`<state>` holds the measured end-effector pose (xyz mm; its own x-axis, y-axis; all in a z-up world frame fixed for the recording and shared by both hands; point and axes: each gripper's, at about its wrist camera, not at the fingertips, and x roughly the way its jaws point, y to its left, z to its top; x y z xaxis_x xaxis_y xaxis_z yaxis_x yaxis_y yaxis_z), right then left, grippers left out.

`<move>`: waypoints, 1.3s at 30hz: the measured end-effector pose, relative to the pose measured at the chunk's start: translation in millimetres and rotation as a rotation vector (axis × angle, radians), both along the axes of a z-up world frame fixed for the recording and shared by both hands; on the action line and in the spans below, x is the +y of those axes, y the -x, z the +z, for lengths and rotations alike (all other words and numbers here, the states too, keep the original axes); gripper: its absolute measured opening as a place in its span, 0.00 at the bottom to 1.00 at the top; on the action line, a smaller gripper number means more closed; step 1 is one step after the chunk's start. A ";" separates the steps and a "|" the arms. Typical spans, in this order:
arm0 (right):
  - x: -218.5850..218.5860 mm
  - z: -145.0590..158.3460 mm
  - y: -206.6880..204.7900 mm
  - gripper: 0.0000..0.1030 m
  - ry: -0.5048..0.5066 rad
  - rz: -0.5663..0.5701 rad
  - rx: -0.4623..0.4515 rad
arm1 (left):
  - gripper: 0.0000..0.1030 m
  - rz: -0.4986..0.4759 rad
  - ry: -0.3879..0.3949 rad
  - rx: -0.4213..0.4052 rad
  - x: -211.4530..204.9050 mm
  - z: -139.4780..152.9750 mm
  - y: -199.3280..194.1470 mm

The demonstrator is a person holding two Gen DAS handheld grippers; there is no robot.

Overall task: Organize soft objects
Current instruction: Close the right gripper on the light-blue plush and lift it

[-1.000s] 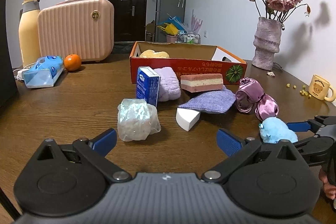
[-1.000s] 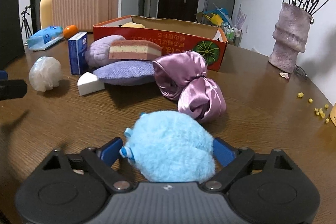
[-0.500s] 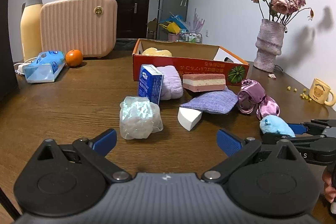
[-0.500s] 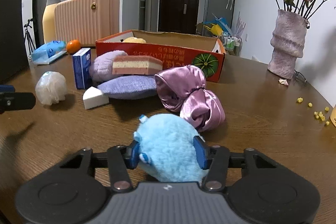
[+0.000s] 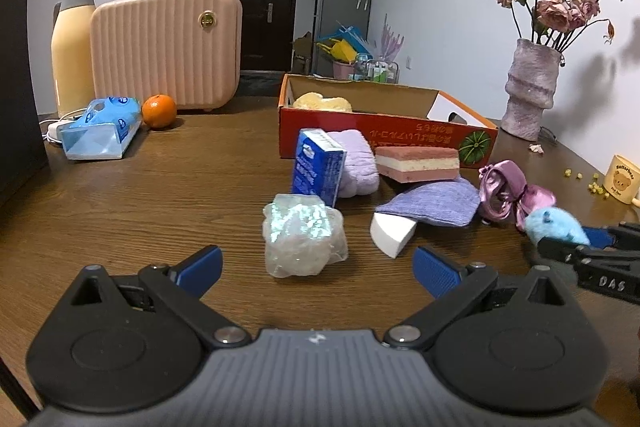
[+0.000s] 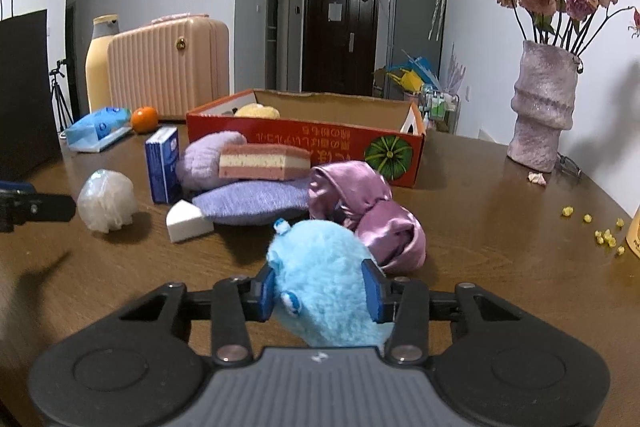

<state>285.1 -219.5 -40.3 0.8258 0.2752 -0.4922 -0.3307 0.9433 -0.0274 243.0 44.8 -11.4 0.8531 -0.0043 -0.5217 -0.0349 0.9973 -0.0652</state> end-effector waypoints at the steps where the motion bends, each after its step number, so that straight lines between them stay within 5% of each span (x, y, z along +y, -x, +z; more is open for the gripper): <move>1: 0.8 1.9 -0.5 0.38 0.000 0.000 -0.005 | 1.00 0.002 -0.004 0.004 2.2 0.3 -1.6; 32: -3.4 20.2 -46.9 0.38 -0.051 0.001 -0.120 | 1.00 -0.026 -0.094 0.092 4.8 -19.7 -74.2; 37: -3.2 19.0 -42.8 0.38 -0.053 0.000 -0.133 | 0.82 -0.059 -0.125 0.076 0.9 -21.9 -76.4; 39: -2.2 17.1 -43.2 0.38 -0.053 0.002 -0.126 | 0.53 -0.074 -0.114 0.091 2.6 -23.8 -78.8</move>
<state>328.3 -221.7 -23.1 0.8797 0.2994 -0.3695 -0.3294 0.9440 -0.0193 321.8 47.4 -35.2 0.8021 -0.0016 -0.5972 0.0383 0.9981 0.0487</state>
